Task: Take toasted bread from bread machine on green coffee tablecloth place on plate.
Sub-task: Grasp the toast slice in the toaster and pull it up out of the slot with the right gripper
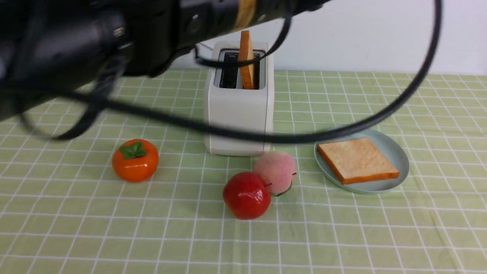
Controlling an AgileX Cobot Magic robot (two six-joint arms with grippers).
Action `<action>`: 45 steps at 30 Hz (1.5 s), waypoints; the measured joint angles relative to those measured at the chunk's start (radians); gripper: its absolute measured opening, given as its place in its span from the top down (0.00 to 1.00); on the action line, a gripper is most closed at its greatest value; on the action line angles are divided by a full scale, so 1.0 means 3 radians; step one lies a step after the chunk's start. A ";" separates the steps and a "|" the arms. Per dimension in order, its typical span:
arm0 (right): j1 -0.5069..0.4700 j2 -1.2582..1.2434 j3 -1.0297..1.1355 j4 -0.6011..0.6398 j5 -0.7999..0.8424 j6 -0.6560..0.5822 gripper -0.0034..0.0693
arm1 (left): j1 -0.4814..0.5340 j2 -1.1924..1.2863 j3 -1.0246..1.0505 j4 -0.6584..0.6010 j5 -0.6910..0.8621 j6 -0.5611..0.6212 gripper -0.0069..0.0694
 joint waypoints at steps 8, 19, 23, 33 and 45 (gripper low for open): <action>0.0000 0.0786 -0.0330 -0.0011 0.0075 0.0000 0.88 | 0.0000 -0.1568 0.1864 -0.0061 0.0770 0.0176 0.93; 0.0583 0.2332 -0.1312 0.0029 -0.0154 -0.0076 0.88 | 0.0000 -0.3650 0.3327 -0.0088 0.1129 0.0182 0.93; 0.1093 0.3024 -0.1983 -0.0240 -0.0359 -0.0008 0.87 | 0.0000 -0.3930 0.3520 -0.0098 0.1216 0.0192 0.93; 0.1469 0.4394 -0.3510 -0.0973 -0.0511 0.0772 0.43 | 0.0000 -0.3943 0.3722 -0.0106 0.1106 0.0216 0.93; 0.1598 0.5314 -0.3960 -0.1325 -0.1738 0.0861 0.13 | 0.0000 -0.3943 0.3722 -0.0102 0.1106 0.0216 0.93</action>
